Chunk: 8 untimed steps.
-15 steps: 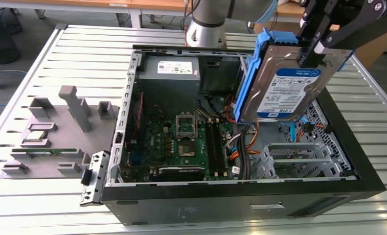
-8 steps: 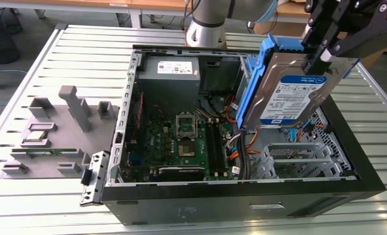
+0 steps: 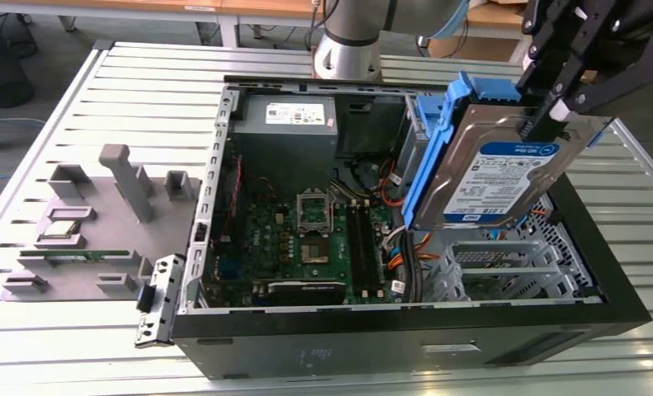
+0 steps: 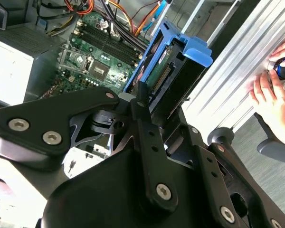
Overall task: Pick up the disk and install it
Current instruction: 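Insert the disk into the insertion slot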
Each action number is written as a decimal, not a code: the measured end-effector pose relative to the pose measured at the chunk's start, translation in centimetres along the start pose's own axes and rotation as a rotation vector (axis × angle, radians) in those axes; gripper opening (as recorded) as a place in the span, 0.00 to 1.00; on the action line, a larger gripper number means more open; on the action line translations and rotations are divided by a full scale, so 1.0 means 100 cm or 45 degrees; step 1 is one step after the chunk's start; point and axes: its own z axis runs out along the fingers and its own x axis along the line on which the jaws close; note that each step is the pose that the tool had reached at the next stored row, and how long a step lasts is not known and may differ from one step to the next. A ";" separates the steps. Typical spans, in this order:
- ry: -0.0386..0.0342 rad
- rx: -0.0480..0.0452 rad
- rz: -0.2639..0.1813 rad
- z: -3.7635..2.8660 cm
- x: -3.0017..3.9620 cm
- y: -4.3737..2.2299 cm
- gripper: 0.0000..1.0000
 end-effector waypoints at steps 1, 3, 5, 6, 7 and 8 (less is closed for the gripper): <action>0.0000 0.000 0.000 0.0009 0.0012 -0.0002 0.35; -0.0002 0.000 0.000 0.0028 0.0034 -0.0006 0.35; -0.0002 0.000 0.001 0.0050 0.0050 -0.0008 0.35; -0.0001 0.000 0.001 0.0062 0.0055 -0.0009 0.35; -0.0001 0.000 0.001 0.0073 0.0058 -0.0011 0.35; 0.0001 0.000 0.001 0.0082 0.0061 -0.0011 0.35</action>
